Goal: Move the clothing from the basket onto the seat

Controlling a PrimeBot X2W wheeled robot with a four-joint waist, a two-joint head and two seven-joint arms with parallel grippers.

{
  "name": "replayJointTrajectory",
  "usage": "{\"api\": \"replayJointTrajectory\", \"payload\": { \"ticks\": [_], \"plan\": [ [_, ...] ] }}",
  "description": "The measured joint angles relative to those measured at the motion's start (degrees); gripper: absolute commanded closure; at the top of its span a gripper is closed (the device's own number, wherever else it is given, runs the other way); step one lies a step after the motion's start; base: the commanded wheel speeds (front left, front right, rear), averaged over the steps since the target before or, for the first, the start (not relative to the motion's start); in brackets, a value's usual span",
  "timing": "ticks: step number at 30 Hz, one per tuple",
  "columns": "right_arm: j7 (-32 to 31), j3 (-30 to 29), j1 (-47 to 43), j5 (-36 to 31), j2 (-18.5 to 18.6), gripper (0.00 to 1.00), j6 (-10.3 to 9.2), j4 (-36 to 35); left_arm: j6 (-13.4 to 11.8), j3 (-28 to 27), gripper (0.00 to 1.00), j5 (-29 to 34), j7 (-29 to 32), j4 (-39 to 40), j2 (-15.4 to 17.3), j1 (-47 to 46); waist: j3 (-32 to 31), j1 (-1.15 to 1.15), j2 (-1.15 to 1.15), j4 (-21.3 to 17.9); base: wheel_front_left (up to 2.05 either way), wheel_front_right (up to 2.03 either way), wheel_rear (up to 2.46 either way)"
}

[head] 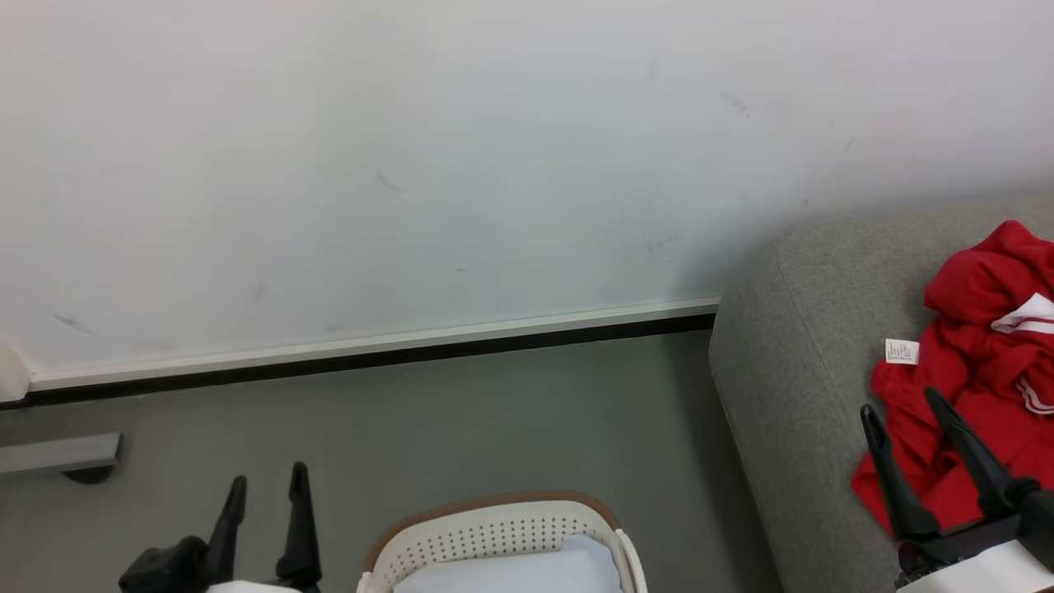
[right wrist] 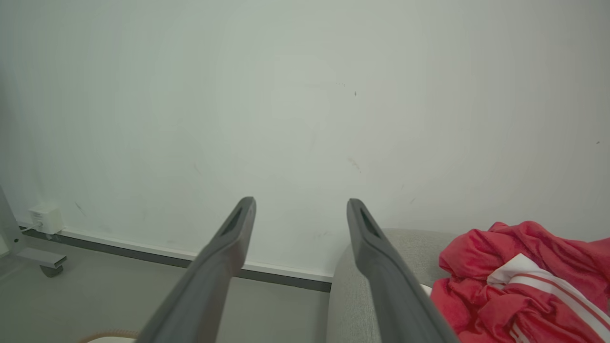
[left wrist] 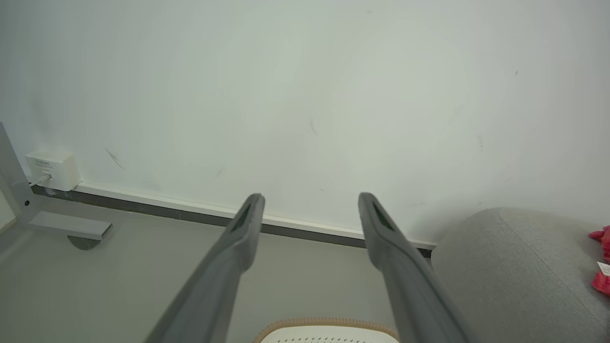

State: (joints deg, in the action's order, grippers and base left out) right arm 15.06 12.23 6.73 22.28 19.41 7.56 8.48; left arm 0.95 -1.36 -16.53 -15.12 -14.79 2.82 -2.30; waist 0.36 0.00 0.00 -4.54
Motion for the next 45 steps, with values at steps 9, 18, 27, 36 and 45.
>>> {"api": "replayJointTrajectory", "payload": {
  "ticks": [9, 18, 27, 36, 45],
  "plan": [
    [0.0, 0.5, 0.2, 0.5, 0.0, 0.00, 0.00, 0.5, -0.3, 0.1, 0.00, -1.2, 0.0, -0.2, 0.0, 0.0, -0.1, 0.00, 0.00, 0.0, 0.00, 0.00, 0.00],
    [0.0, 0.7, 0.2, 0.7, 0.0, 1.00, 0.00, 0.8, -0.5, 0.1, 1.00, -1.3, 0.0, -0.3, 0.0, 0.0, -0.3, 0.00, 0.00, -0.3, 0.00, 0.00, 0.00],
    [-1.2, 1.0, -2.4, 4.0, -2.6, 1.00, 0.01, 3.1, -0.3, -0.1, 1.00, -4.6, 1.6, -3.2, -0.6, 1.6, -0.3, 0.00, 0.00, -0.2, 0.00, 0.00, 0.00],
    [-3.5, -1.1, -2.4, 12.6, -3.8, 1.00, 0.01, 3.4, 0.6, -0.5, 1.00, -13.6, 3.9, -2.8, -0.6, 1.4, -0.3, 0.00, 0.00, 0.2, 0.00, 0.00, 0.00],
    [-5.5, -3.0, -2.4, 20.1, -5.3, 1.00, 0.00, 3.7, 1.4, -1.1, 1.00, -21.3, 6.1, -2.3, -0.6, 1.0, -0.3, 0.00, 0.00, 0.6, 0.00, 0.00, 0.00]
  ]
}}
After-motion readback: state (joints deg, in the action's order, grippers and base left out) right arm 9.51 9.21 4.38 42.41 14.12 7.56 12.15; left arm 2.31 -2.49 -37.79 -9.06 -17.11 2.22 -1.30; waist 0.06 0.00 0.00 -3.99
